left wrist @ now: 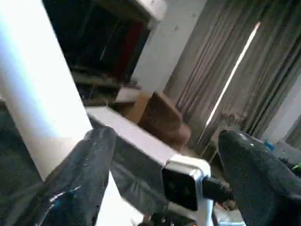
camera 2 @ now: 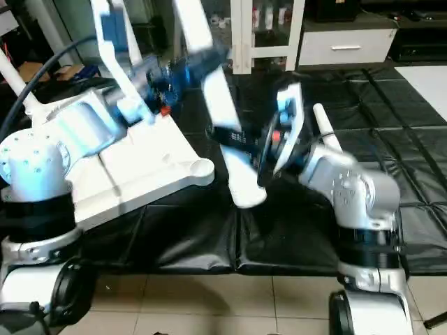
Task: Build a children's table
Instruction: Pick table leg
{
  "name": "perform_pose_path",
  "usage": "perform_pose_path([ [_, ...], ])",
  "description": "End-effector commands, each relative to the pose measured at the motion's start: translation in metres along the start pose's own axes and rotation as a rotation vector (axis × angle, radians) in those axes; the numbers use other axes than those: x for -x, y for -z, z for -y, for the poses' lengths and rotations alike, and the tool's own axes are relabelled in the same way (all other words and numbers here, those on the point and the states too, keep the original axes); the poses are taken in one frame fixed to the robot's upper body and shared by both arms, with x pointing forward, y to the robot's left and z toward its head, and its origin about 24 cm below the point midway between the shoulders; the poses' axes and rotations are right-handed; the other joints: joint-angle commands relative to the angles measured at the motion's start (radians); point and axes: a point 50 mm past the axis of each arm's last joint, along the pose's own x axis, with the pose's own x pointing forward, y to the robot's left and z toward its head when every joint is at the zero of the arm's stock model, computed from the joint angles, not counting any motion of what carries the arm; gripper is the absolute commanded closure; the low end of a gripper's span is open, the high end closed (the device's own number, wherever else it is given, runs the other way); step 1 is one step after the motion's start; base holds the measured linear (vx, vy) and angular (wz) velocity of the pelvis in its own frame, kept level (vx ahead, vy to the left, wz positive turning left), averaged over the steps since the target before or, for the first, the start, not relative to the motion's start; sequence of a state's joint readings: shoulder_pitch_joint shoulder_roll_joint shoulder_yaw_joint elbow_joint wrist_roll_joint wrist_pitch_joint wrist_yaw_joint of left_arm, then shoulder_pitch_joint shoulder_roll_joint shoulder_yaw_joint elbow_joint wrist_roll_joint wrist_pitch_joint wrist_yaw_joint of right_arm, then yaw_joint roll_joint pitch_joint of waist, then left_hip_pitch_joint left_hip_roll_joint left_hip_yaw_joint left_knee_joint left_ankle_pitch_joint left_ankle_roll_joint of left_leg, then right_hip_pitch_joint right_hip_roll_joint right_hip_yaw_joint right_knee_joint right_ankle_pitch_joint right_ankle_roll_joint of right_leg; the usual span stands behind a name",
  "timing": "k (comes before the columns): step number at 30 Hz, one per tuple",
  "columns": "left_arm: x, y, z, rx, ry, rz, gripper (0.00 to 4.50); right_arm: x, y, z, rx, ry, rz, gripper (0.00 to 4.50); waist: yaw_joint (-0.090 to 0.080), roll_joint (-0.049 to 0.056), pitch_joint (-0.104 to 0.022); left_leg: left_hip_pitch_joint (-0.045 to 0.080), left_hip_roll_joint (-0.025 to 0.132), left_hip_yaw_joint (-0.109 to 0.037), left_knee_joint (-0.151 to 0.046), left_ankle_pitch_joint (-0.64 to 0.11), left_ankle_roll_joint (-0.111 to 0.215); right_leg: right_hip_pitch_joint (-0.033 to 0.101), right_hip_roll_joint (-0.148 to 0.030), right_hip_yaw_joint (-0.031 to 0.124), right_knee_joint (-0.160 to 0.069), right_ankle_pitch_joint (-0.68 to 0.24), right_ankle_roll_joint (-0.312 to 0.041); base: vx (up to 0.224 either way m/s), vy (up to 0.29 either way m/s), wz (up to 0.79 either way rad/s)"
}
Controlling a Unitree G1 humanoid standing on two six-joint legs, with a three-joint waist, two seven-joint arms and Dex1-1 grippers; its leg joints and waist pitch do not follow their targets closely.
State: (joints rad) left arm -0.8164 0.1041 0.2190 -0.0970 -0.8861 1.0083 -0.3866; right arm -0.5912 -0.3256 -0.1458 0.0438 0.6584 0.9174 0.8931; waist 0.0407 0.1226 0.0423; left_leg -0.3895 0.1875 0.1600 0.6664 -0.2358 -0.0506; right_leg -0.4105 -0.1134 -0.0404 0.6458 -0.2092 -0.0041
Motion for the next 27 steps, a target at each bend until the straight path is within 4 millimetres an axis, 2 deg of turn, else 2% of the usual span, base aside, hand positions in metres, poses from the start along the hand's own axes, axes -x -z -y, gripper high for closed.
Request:
perform_pose_path([
  [1,0.007,0.006,-0.019,0.029,-0.14,-0.037,0.71,-0.014,-0.007,-0.024,0.066,-0.151,-0.009,2.7,0.003,-0.018,-0.074,0.011,0.001,0.002,-0.076,0.076,0.095,0.06,-0.004,0.006,-0.069,-0.037,-0.229,0.0,0.0,0.0],
  [2,0.008,0.006,-0.019,0.033,-0.144,-0.035,0.71,-0.014,-0.007,-0.024,0.066,-0.152,-0.011,2.7,0.001,-0.023,-0.073,0.011,0.002,0.002,-0.077,0.07,0.09,0.06,-0.004,0.007,-0.069,-0.034,-0.23,0.0,0.0,0.0],
  [4,0.012,0.006,-0.023,0.034,-0.167,-0.035,0.71,-0.013,-0.005,-0.023,0.075,-0.132,-0.009,2.71,0.002,-0.015,-0.072,0.012,0.002,0.001,-0.078,0.056,0.082,0.06,-0.005,0.006,-0.07,-0.043,-0.23,0.0,0.0,0.0],
  [6,0.015,0.006,-0.025,0.027,-0.185,-0.037,0.71,-0.012,-0.005,-0.022,0.079,-0.114,-0.005,2.71,-0.002,-0.015,-0.072,0.011,0.0,0.001,-0.079,0.05,0.075,0.062,-0.003,0.005,-0.071,-0.035,-0.226,0.0,0.0,0.0],
  [7,0.017,0.005,-0.027,0.027,-0.198,-0.031,0.44,-0.011,-0.006,-0.021,0.082,-0.102,0.001,2.71,-0.004,-0.008,-0.071,0.013,0.0,0.0,-0.08,0.043,0.07,0.061,-0.003,0.004,-0.073,-0.037,-0.223,0.0,0.0,0.0],
  [9,0.023,0.004,-0.027,0.052,-0.191,-0.011,0.35,-0.009,-0.008,-0.016,0.093,-0.043,0.027,2.71,-0.007,0.002,-0.069,0.012,-0.001,0.0,-0.081,0.031,0.059,0.061,-0.003,0.003,-0.072,-0.036,-0.223,0.0,0.0,0.0],
  [10,0.023,0.004,-0.027,0.054,-0.191,-0.01,0.35,-0.009,-0.008,-0.016,0.093,-0.04,0.028,2.71,-0.008,-0.002,-0.071,0.013,-0.001,0.0,-0.08,0.029,0.055,0.063,-0.003,0.003,-0.073,-0.035,-0.222,0.0,0.0,0.0],
  [11,0.031,0.004,-0.026,0.084,-0.191,0.013,0.26,-0.006,-0.013,-0.009,0.107,0.037,0.066,2.71,-0.008,0.003,-0.071,0.013,-0.001,-0.001,-0.082,0.021,0.05,0.063,-0.004,0.003,-0.072,-0.038,-0.223,0.0,0.0,0.0],
  [13,0.04,0.007,-0.024,0.104,-0.186,0.027,0.04,-0.003,-0.016,-0.005,0.115,0.088,0.102,2.71,-0.011,-0.007,-0.069,0.008,-0.002,0.001,-0.084,0.017,0.05,0.066,-0.004,0.003,-0.074,-0.044,-0.22,0.0,0.0,0.0],
  [15,0.045,0.008,-0.024,0.128,-0.191,0.055,0.0,-0.002,-0.018,-0.003,0.116,0.109,0.125,2.71,-0.012,-0.001,-0.069,0.01,-0.002,0.002,-0.083,0.015,0.054,0.064,-0.003,0.004,-0.076,-0.064,-0.21,0.0,0.0,0.0],
  [16,0.046,0.008,-0.024,0.134,-0.192,0.063,0.0,-0.002,-0.018,-0.004,0.115,0.108,0.127,2.71,-0.012,0.003,-0.069,0.012,-0.002,0.002,-0.084,0.015,0.056,0.061,-0.002,0.003,-0.078,-0.081,-0.203,0.0,0.0,0.0],
  [18,0.046,0.007,-0.024,0.151,-0.191,0.083,0.0,-0.003,-0.015,-0.008,0.12,0.09,0.119,2.71,-0.011,0.0,-0.069,0.013,-0.001,0.001,-0.085,0.007,0.055,0.06,-0.001,0.002,-0.08,-0.094,-0.2,0.0,0.0,0.0],
  [20,0.045,0.007,-0.024,0.157,-0.189,0.09,0.0,-0.004,-0.013,-0.01,0.122,0.081,0.114,2.71,-0.007,0.001,-0.067,0.014,-0.001,0.001,-0.087,0.0,0.054,0.058,-0.001,0.002,-0.081,-0.107,-0.195,0.0,0.0,0.0],
  [21,0.043,0.007,-0.024,0.164,-0.178,0.103,0.0,-0.006,-0.007,-0.014,0.129,0.053,0.08,2.71,-0.008,-0.002,-0.066,0.013,0.0,0.001,-0.089,0.001,0.053,0.058,-0.002,0.003,-0.082,-0.109,-0.191,0.0,0.0,0.0],
  [24,0.04,0.006,-0.023,0.169,-0.167,0.113,0.0,-0.007,-0.002,-0.017,0.132,0.031,0.048,2.71,-0.007,0.001,-0.068,0.011,0.0,-0.002,-0.089,0.027,0.056,0.061,-0.002,0.003,-0.08,-0.08,-0.188,0.0,0.0,0.0],
  [25,0.038,0.005,-0.021,0.176,-0.148,0.126,0.0,-0.009,0.004,-0.021,0.131,0.003,0.015,2.71,-0.009,-0.013,-0.069,0.01,0.0,-0.001,-0.088,0.035,0.059,0.061,-0.001,0.003,-0.081,-0.07,-0.189,0.0,0.0,0.0],
  [26,0.038,0.005,-0.021,0.176,-0.148,0.126,0.0,-0.009,0.004,-0.021,0.131,0.003,0.015,2.71,-0.005,-0.006,-0.068,0.01,-0.001,-0.001,-0.088,0.048,0.063,0.063,-0.003,0.004,-0.079,-0.063,-0.192,0.0,0.0,0.0],
  [27,0.038,0.005,-0.021,0.176,-0.148,0.126,0.0,-0.009,0.004,-0.021,0.131,0.003,0.015,2.71,-0.006,-0.006,-0.07,0.01,-0.001,-0.001,-0.086,0.055,0.069,0.062,-0.003,0.004,-0.079,-0.058,-0.193,0.0,0.0,0.0],
])
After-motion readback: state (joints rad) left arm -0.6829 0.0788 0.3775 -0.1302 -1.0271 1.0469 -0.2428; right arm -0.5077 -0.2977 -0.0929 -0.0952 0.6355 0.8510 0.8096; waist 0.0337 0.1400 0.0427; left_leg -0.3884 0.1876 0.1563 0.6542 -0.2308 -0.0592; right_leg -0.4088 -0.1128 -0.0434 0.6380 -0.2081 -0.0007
